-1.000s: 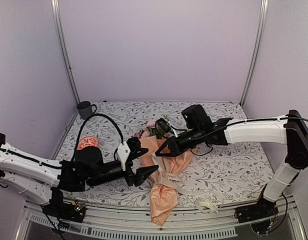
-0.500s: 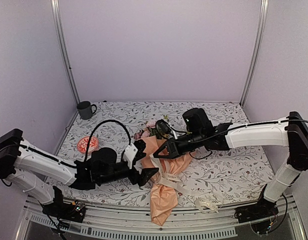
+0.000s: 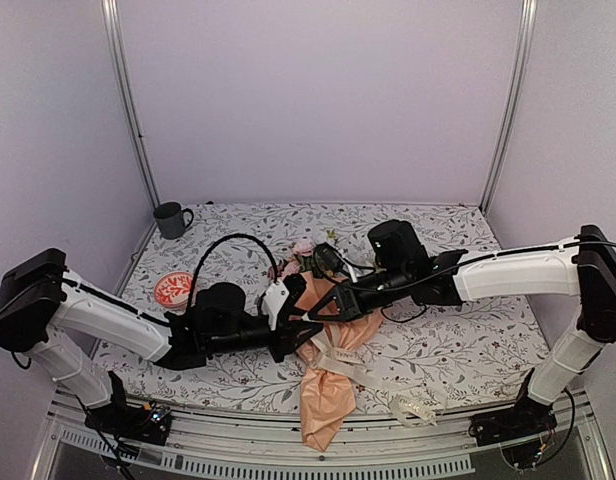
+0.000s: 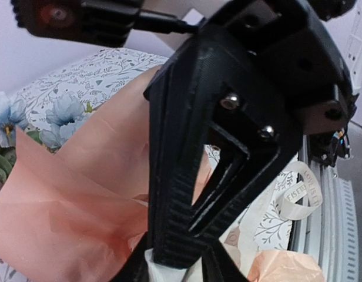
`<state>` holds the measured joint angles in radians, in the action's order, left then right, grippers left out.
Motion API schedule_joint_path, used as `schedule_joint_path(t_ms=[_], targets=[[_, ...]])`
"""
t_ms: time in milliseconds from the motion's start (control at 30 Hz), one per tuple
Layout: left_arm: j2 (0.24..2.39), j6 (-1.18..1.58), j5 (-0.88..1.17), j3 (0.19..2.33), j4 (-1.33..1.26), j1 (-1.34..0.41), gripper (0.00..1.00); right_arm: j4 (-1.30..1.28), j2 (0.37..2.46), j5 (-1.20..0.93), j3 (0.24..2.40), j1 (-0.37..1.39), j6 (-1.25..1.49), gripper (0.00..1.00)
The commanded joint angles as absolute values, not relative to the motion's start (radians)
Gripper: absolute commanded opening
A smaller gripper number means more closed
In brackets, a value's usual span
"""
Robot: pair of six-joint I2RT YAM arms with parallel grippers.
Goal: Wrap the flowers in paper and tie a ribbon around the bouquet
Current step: Cross the half-tied ribbon over the folded bouquet.
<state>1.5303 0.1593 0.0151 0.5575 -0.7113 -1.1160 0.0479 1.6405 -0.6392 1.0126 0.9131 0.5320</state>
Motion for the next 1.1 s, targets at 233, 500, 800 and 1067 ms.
schedule_joint_path(t_ms=[233, 500, 800, 1067], targets=[[1.51, 0.155, 0.104, 0.565, -0.73, -1.11, 0.0, 0.075, 1.582, -0.63, 0.986, 0.923, 0.539, 0.0], [1.49, 0.143, 0.159, 0.53, -0.745, -1.109, 0.0, -0.006, 1.431, -0.512, 0.857, 0.923, 0.543, 0.27], [1.453, 0.122, 0.202, 0.508, -0.723, -1.109, 0.0, -0.014, 1.436, -0.507, 0.758, 0.928, 0.542, 0.14], [1.455, 0.127, 0.198, 0.504, -0.722, -1.109, 0.0, -0.079, 1.418, -0.374, 0.694, 0.956, 0.538, 0.18]])
